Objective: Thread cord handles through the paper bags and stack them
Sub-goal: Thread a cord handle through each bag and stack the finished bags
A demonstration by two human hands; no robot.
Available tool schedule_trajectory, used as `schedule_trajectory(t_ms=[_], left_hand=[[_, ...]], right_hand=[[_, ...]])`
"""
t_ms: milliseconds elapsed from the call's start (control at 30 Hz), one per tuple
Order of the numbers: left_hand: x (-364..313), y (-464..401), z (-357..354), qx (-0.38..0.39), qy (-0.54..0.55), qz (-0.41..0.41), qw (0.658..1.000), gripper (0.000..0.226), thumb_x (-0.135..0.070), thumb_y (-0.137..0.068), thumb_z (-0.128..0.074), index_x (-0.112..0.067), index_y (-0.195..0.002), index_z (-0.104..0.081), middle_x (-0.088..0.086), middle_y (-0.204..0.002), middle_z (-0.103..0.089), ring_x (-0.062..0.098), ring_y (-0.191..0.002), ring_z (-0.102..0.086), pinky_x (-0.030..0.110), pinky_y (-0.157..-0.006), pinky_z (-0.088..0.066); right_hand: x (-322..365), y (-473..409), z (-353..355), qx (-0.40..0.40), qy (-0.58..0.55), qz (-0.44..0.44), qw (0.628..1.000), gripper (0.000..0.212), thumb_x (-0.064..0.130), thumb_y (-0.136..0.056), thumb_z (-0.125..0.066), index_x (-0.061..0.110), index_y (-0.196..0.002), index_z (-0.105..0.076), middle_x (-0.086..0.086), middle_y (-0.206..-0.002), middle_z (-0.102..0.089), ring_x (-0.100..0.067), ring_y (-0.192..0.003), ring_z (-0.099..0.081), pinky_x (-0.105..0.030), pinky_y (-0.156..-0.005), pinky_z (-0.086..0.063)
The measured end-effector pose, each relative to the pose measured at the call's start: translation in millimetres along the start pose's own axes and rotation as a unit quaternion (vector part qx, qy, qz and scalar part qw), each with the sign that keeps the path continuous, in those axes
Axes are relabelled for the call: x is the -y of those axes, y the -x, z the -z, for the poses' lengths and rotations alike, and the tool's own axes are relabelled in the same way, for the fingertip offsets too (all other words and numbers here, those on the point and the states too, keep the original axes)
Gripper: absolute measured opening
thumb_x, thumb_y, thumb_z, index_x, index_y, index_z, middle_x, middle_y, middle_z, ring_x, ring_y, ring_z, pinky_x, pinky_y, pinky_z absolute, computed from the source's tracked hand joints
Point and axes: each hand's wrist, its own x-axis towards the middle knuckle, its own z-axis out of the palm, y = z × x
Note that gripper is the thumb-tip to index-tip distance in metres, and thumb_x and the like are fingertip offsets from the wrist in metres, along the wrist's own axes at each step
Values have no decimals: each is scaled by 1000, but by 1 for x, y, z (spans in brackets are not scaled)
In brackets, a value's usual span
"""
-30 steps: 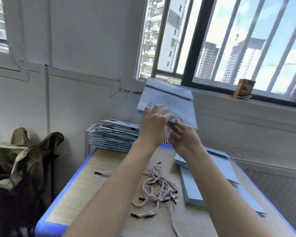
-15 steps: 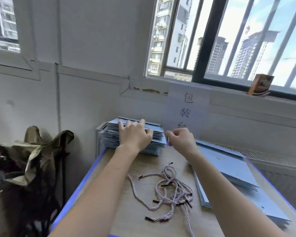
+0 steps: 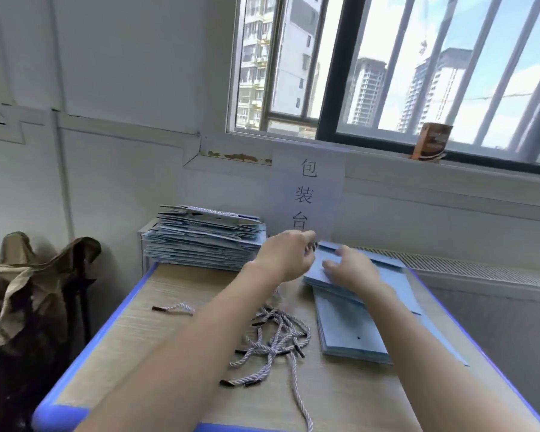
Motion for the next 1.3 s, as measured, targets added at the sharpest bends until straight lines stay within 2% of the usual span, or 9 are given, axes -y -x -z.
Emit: schedule_trajectory(t_ms=[167, 300, 400, 567, 733, 833, 967, 1067, 1300], left_hand=[[-9, 4, -36, 45, -112, -3, 993, 31, -29, -99, -45, -21, -128, -51, 9, -123, -55, 31, -116, -52, 42, -95, -36], [-16, 11, -31, 82, -42, -11, 996, 33, -29, -101, -45, -21, -132, -50, 8, -131, -55, 30, -119, -53, 39, -89, -41], [-11, 13, -20, 126, 5, 2, 992, 35, -30, -100, -49, -26, -134, -51, 3, -133, -57, 26, -116, -56, 36, -89, -45], [-3, 20, 9, 201, 107, 39, 973, 32, -46, -91, -66, -21, -110, -59, -3, -99, -61, 16, -82, -61, 31, -68, -52], [6, 25, 24, 367, 77, 40, 926, 37, -39, -70, -88, -28, -96, -63, -4, -94, -66, 14, -77, -62, 36, -73, -54], [9, 24, 17, 328, 38, 36, 943, 12, -25, -82, -79, -23, -83, -67, 0, -83, -70, 16, -64, -63, 30, -57, -55], [11, 18, 13, 246, 76, 50, 965, 15, -17, -94, -60, -24, -82, -61, 7, -90, -69, 29, -77, -69, 43, -70, -58], [6, 12, 13, 151, 104, 42, 982, 12, -10, -101, -48, -18, -91, -49, 6, -94, -61, 23, -81, -58, 36, -70, -47], [3, 7, 14, -36, 217, 28, 975, 11, -6, -95, -60, -14, -88, -57, -5, -73, -57, 8, -67, -53, 22, -63, -40]], right_hand=[[-22, 6, -20, -20, 10, 25, 999, 34, 38, -100, -41, 17, -118, -60, -12, -126, -64, -33, -116, -56, -36, -86, -39], [-20, 5, -16, -10, 11, 30, 999, 40, 41, -101, -41, 20, -131, -56, -10, -133, -62, -31, -122, -55, -33, -90, -41], [-21, 6, -18, -15, 6, 33, 999, 35, 43, -99, -44, 22, -121, -60, -8, -123, -66, -30, -109, -56, -34, -81, -42], [-23, 12, -12, -27, -6, 42, 999, 28, 43, -95, -50, 27, -110, -68, -1, -106, -69, -23, -96, -59, -32, -72, -45], [-30, 13, -7, -8, -59, 48, 997, 26, 42, -98, -52, 25, -105, -70, 0, -100, -71, -18, -88, -60, -30, -72, -47], [-29, 13, -8, -21, -40, 56, 997, 26, 43, -97, -53, 26, -108, -70, 2, -106, -69, -19, -95, -59, -29, -75, -44], [-27, 14, -7, -31, -23, 65, 997, 24, 40, -97, -54, 26, -107, -71, 3, -101, -68, -19, -92, -57, -29, -75, -42], [-28, 14, -8, -33, -16, 70, 997, 22, 39, -96, -56, 27, -105, -72, 3, -103, -70, -19, -93, -57, -28, -75, -42], [-26, 16, -9, -16, -54, 99, 993, 26, 29, -100, -51, 25, -115, -71, 2, -111, -69, -18, -94, -58, -26, -75, -42]])
